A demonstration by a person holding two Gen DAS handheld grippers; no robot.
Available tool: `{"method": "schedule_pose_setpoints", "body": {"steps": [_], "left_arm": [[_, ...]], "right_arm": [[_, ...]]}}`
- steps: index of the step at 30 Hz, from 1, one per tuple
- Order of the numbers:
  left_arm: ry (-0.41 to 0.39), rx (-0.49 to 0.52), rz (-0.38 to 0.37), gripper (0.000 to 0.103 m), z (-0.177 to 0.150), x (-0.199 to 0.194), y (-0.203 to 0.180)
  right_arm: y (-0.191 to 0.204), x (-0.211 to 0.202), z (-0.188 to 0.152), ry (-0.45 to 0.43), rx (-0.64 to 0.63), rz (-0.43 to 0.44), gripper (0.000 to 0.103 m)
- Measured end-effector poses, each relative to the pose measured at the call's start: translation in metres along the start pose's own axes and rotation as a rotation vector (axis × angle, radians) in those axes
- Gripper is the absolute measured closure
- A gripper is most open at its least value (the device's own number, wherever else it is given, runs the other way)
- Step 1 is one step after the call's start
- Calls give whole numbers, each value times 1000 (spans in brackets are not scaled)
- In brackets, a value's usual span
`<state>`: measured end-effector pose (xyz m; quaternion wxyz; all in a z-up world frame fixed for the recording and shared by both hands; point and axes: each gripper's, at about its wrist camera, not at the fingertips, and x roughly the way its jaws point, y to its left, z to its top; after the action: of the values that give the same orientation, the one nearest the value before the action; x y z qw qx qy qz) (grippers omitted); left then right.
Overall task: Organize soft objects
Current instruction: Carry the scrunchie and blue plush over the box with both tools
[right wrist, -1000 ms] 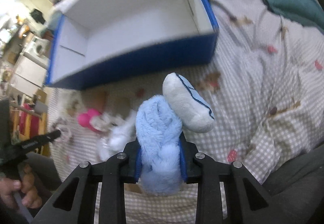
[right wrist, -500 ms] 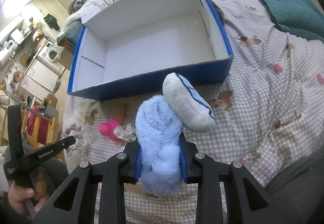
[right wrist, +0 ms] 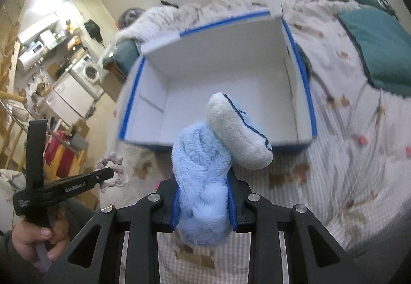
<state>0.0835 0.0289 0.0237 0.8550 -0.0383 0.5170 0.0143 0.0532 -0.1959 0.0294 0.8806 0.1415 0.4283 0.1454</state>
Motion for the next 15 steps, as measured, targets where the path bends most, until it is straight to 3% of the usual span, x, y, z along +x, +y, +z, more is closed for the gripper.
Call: {"method": "schedule_pose_setpoints", "body": {"steps": [6,15], "left_arm": [[-86,29,0,93,52,-9,-12],[-173,114,4,93,102,2,-43]], "right_arm": [[-4,9,40,-58,-26,-19,72],[-20,49,77,-47,-26,-53,72]]}}
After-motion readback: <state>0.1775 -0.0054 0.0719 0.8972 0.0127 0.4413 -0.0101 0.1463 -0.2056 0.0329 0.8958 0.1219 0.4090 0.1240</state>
